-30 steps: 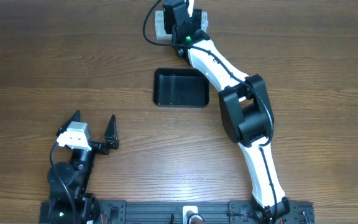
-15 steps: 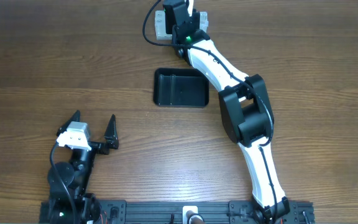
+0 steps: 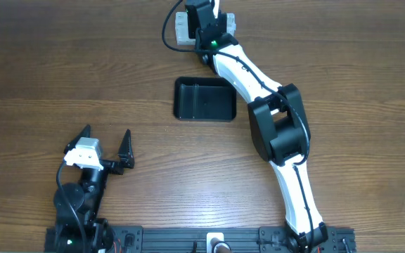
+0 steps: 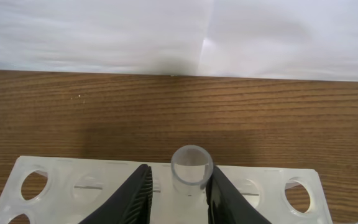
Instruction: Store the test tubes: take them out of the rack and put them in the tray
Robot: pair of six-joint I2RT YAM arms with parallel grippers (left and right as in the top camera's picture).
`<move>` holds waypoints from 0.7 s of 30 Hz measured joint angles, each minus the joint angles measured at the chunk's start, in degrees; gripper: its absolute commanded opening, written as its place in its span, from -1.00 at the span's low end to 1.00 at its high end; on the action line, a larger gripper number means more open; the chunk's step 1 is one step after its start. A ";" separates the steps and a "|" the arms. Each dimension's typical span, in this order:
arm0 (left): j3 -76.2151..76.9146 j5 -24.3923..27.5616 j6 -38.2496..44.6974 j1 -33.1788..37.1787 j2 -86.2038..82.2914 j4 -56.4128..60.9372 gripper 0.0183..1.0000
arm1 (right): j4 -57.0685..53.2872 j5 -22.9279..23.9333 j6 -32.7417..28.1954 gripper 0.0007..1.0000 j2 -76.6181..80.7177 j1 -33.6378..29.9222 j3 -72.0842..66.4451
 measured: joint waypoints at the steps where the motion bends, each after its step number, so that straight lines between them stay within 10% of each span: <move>1: 0.00 0.00 0.00 0.00 0.00 0.00 1.00 | 0.00 0.00 -0.02 -0.47 0.00 -0.07 0.00; 21: 0.00 0.00 0.00 0.00 0.00 0.00 1.00 | 0.79 0.00 -1.09 -0.71 0.00 -0.63 0.00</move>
